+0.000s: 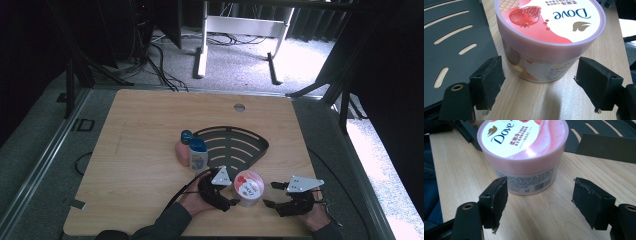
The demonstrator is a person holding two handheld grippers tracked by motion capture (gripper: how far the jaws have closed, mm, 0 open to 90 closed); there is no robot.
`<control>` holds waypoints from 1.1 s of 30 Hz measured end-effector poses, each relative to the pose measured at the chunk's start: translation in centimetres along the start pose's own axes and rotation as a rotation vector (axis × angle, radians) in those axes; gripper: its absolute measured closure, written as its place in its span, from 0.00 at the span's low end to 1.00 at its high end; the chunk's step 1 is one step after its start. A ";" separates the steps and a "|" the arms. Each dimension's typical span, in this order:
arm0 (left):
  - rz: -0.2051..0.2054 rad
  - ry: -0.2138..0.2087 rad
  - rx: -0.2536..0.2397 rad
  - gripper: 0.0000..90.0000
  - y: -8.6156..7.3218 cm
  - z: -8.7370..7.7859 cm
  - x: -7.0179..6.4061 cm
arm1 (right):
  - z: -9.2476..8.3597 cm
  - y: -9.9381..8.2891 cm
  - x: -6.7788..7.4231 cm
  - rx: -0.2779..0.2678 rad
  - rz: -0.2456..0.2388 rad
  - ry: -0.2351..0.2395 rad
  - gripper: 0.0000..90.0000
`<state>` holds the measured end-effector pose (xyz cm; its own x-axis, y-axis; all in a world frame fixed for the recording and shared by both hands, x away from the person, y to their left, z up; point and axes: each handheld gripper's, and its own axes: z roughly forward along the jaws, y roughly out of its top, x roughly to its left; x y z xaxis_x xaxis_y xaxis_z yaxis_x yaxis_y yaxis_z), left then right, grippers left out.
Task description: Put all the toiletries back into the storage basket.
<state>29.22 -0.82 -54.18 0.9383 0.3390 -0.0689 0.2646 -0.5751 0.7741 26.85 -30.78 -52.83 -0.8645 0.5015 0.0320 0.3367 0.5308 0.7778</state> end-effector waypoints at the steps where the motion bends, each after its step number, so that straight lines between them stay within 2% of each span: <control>1: 0.003 0.000 0.000 0.24 0.0 0.0 0.0 | 0.0 0.0 0.0 0.002 -0.002 0.001 0.31; 7: 0.014 -0.008 0.000 0.22 0.0 0.3 0.1 | 0.6 0.2 0.1 0.024 -0.026 -0.003 0.32; 20: 0.045 -0.006 0.016 0.19 0.2 0.8 0.1 | 1.4 0.8 0.1 0.023 -0.065 0.039 0.30; 30: 0.054 -0.026 -0.002 0.18 0.5 0.7 0.2 | 1.9 1.0 0.1 0.023 -0.079 0.070 0.27; 33: 0.074 -0.028 -0.013 0.18 0.8 0.7 0.1 | 2.1 1.1 0.2 0.021 -0.087 0.080 0.27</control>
<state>29.69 -1.75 -53.98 0.9612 0.2744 -0.0284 0.1911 -0.5885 0.7856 27.87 -28.67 -53.26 -0.9176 0.3973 0.0158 0.2661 0.5841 0.7668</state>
